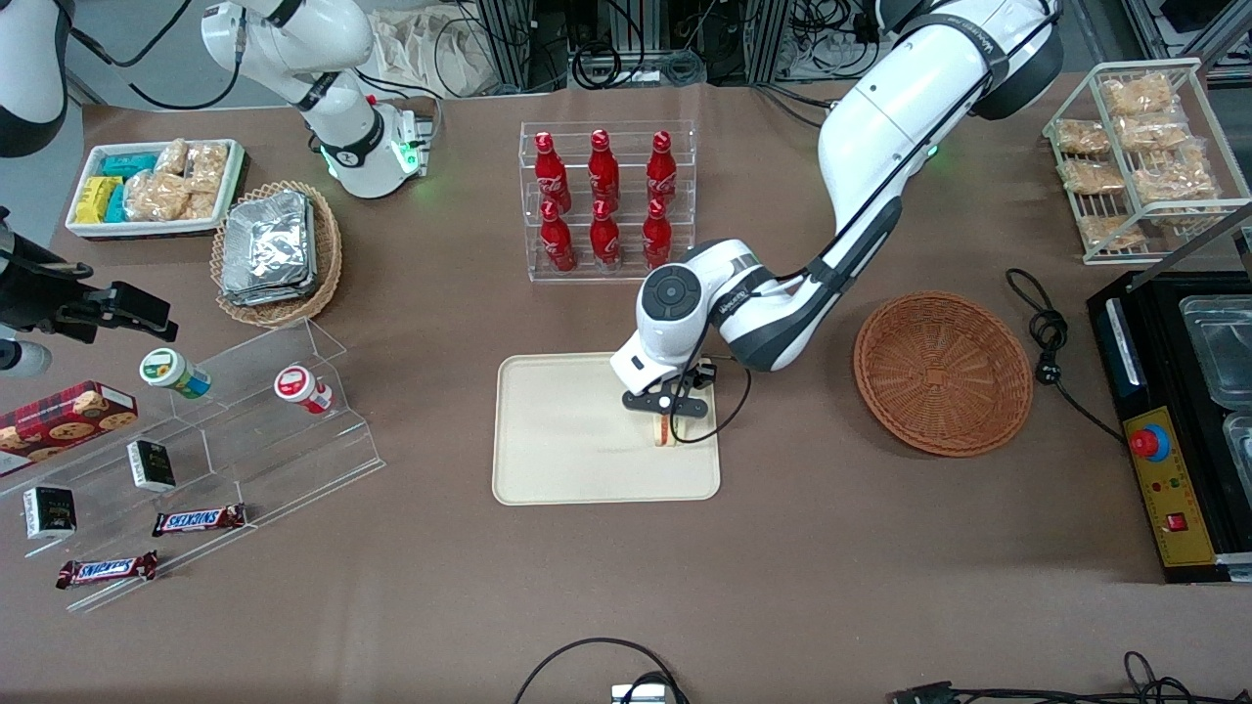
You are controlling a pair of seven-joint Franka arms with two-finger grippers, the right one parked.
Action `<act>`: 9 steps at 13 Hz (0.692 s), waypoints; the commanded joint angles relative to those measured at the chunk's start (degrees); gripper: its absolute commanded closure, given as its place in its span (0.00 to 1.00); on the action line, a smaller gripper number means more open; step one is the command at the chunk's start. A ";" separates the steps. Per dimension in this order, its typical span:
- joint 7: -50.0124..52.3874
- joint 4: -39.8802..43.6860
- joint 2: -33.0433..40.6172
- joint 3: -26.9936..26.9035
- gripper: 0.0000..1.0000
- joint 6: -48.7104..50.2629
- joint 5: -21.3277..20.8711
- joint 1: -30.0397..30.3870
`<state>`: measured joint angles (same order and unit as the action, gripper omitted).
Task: Place sandwich from basket to tray
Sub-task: 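Lower the sandwich onto the tray and open the left gripper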
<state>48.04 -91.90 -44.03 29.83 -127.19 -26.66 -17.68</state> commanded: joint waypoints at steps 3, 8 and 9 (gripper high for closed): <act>4.43 2.08 -2.46 -0.39 0.35 0.10 -5.59 -1.04; 4.61 4.00 -1.94 -0.30 0.08 0.54 -4.63 -0.69; 5.74 4.27 -1.50 -0.30 0.07 0.80 -4.63 -0.34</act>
<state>51.74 -90.29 -44.98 29.78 -127.21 -30.53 -17.74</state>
